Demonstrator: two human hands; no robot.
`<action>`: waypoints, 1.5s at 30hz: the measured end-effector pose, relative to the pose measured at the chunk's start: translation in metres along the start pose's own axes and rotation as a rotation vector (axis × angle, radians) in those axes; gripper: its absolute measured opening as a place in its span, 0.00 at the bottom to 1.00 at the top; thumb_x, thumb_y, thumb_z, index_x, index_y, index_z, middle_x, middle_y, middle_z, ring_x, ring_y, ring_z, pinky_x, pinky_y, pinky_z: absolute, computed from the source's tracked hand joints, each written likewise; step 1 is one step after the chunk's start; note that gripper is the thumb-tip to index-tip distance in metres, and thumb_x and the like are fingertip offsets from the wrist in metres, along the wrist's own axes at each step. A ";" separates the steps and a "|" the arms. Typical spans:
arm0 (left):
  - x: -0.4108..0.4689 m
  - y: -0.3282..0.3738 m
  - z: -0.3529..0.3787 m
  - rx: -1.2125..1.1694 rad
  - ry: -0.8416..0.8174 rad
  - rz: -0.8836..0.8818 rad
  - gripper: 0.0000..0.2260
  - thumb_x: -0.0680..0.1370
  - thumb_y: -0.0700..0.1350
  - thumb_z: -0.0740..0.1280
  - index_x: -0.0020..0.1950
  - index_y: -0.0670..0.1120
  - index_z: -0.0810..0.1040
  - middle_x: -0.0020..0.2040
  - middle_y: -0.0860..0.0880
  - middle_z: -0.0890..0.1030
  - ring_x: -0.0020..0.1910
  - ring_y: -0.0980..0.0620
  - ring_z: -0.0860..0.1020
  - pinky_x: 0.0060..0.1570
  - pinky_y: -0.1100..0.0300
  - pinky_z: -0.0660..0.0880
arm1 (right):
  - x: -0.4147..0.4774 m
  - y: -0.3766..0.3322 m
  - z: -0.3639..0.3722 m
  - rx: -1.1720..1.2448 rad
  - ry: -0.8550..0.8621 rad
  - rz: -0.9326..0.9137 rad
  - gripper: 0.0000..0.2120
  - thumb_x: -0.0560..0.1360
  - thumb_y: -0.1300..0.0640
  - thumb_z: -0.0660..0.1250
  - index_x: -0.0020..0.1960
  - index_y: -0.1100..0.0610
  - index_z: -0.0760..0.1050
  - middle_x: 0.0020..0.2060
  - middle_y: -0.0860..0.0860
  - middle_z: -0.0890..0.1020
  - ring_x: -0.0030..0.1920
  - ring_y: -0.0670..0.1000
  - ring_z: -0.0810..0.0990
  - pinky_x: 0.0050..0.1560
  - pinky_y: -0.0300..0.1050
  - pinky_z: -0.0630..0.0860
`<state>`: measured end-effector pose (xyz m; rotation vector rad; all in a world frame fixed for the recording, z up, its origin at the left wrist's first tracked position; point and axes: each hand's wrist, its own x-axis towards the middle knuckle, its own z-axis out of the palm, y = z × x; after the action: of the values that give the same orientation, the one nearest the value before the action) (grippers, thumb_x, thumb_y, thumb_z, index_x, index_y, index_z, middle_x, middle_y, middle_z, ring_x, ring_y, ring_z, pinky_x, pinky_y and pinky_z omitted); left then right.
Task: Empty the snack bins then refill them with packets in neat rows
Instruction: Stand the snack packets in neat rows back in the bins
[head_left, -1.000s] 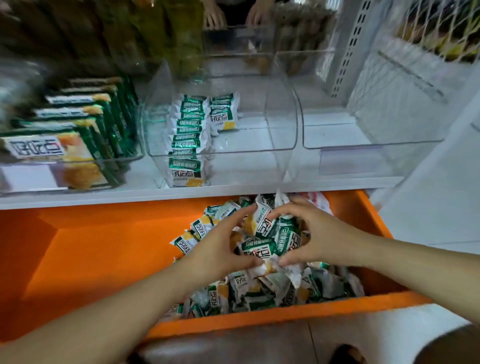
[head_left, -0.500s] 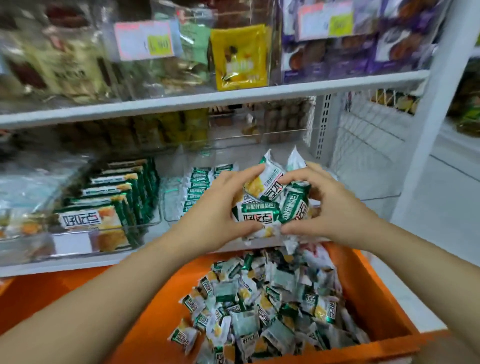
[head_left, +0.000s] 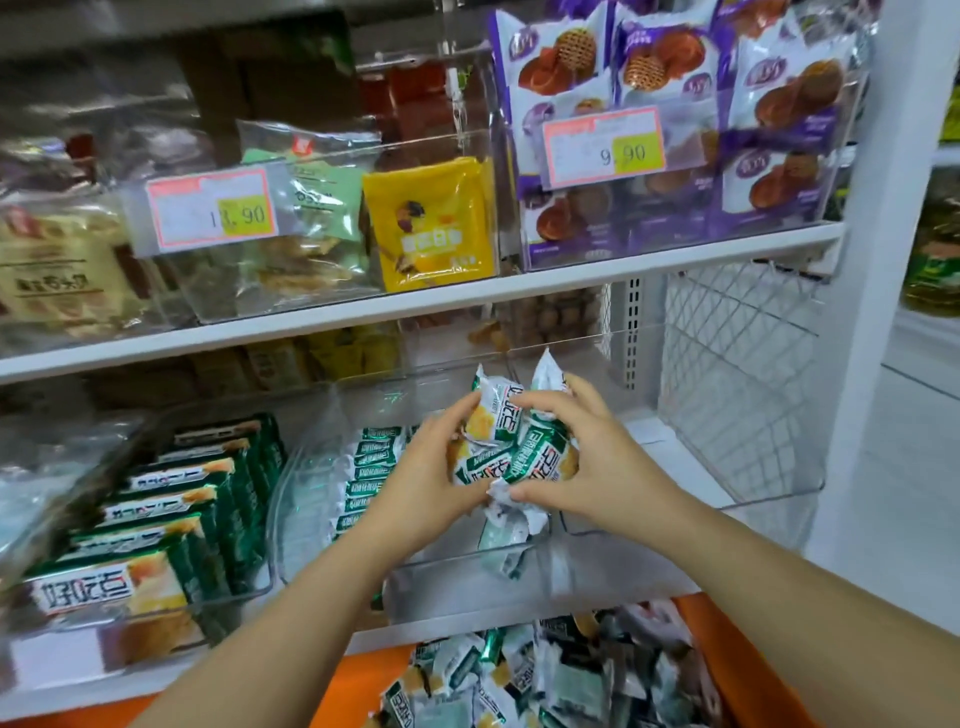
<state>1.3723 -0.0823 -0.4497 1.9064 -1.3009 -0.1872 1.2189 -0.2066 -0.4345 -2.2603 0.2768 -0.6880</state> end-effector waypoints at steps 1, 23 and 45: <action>0.002 -0.006 0.002 -0.020 -0.008 -0.044 0.35 0.71 0.42 0.75 0.71 0.62 0.62 0.66 0.55 0.71 0.59 0.55 0.74 0.60 0.53 0.74 | 0.005 0.002 0.002 -0.010 0.002 0.002 0.35 0.64 0.54 0.79 0.65 0.38 0.66 0.66 0.40 0.56 0.60 0.36 0.65 0.48 0.16 0.61; 0.020 -0.032 0.026 -0.452 -0.187 -0.253 0.10 0.75 0.28 0.65 0.47 0.42 0.75 0.45 0.46 0.82 0.40 0.58 0.81 0.43 0.65 0.76 | 0.018 0.012 0.014 -0.340 -0.051 0.068 0.35 0.64 0.38 0.74 0.68 0.36 0.64 0.72 0.36 0.49 0.58 0.46 0.74 0.54 0.47 0.76; -0.019 -0.021 -0.049 -0.254 0.405 -0.177 0.02 0.75 0.41 0.71 0.43 0.45 0.80 0.27 0.55 0.74 0.29 0.59 0.72 0.34 0.68 0.70 | 0.023 0.008 0.051 -0.884 -0.073 -0.277 0.25 0.54 0.41 0.81 0.50 0.43 0.81 0.64 0.55 0.77 0.48 0.60 0.83 0.54 0.67 0.76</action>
<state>1.4043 -0.0375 -0.4372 1.7280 -0.8003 -0.0469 1.2659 -0.1911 -0.4609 -3.2054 0.2648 -0.7019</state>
